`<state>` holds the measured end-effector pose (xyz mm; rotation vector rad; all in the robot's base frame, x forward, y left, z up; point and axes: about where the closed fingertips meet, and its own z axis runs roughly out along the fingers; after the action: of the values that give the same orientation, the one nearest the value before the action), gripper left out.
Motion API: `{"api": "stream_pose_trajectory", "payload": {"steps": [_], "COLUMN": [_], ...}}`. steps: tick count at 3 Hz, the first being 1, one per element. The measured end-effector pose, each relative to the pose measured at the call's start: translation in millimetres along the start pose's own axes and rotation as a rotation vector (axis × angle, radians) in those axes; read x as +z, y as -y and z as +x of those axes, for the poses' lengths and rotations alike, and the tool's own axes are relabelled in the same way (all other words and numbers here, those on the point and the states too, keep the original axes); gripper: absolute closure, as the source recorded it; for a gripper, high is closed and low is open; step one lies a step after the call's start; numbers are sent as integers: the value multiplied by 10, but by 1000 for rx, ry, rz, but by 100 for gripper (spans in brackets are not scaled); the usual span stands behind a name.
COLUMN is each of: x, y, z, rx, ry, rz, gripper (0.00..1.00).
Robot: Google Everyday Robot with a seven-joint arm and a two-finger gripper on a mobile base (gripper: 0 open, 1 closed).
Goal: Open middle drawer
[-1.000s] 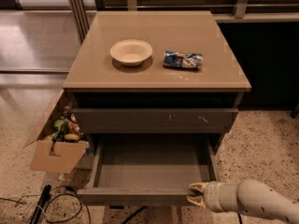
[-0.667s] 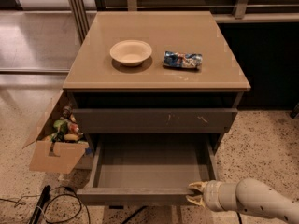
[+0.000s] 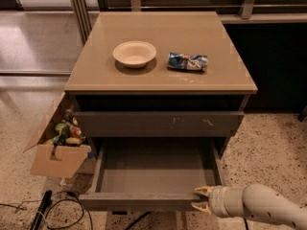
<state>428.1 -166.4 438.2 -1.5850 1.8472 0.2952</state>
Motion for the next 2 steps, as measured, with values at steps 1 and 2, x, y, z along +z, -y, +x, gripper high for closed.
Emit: {"api": "stream_pose_trajectory", "payload": {"steps": [1,2], "x": [0,1], "y": [0,0], "z": [0,0], "rx": [0,0], "ry": [0,0], "rz": [0,0], "gripper": [4,0]}}
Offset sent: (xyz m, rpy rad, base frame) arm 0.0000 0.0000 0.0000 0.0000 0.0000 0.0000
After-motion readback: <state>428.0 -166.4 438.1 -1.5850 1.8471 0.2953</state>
